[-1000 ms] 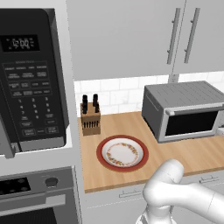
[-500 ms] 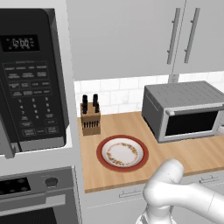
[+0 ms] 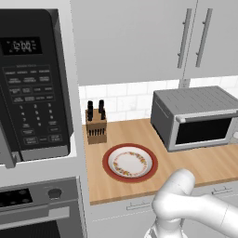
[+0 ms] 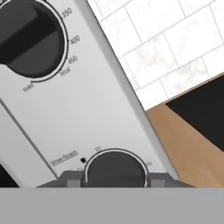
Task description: Pick up the kebab skewer and baguette bread, and place them inside the toaster oven. Close the toaster oven door and start by setting the timer.
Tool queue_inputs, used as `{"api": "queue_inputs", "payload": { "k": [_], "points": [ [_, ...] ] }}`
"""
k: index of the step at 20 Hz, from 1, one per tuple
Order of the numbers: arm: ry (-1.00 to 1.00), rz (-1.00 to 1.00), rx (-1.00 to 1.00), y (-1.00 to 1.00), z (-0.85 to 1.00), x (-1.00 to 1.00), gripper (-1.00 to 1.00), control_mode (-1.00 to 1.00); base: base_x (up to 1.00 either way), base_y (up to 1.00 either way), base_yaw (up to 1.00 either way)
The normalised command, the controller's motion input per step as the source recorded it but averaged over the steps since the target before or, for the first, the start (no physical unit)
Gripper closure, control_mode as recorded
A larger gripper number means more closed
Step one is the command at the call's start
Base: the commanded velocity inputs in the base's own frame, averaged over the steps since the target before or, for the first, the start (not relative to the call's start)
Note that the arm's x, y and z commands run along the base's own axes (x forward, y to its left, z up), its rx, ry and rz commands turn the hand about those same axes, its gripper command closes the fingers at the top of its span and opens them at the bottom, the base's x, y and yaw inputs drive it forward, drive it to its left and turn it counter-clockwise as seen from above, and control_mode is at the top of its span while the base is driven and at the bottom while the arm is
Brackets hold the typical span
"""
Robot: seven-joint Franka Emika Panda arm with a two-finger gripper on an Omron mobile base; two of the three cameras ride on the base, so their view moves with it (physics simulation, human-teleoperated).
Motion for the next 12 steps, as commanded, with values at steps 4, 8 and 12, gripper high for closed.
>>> {"api": "queue_inputs", "payload": {
  "k": [4, 8, 12],
  "points": [
    [0.00, 0.00, 0.16, 0.00, 0.00, 0.00, 1.00, -1.00, 0.00, 0.00, 0.00],
    [0.00, 0.00, 0.18, 0.00, 0.00, 0.00, 1.00, -1.00, 0.00, 0.00, 0.00],
    [0.00, 0.00, 0.17, 0.00, -0.01, 0.00, 1.00, -1.00, 0.00, 0.00, 0.00]
  ]
}}
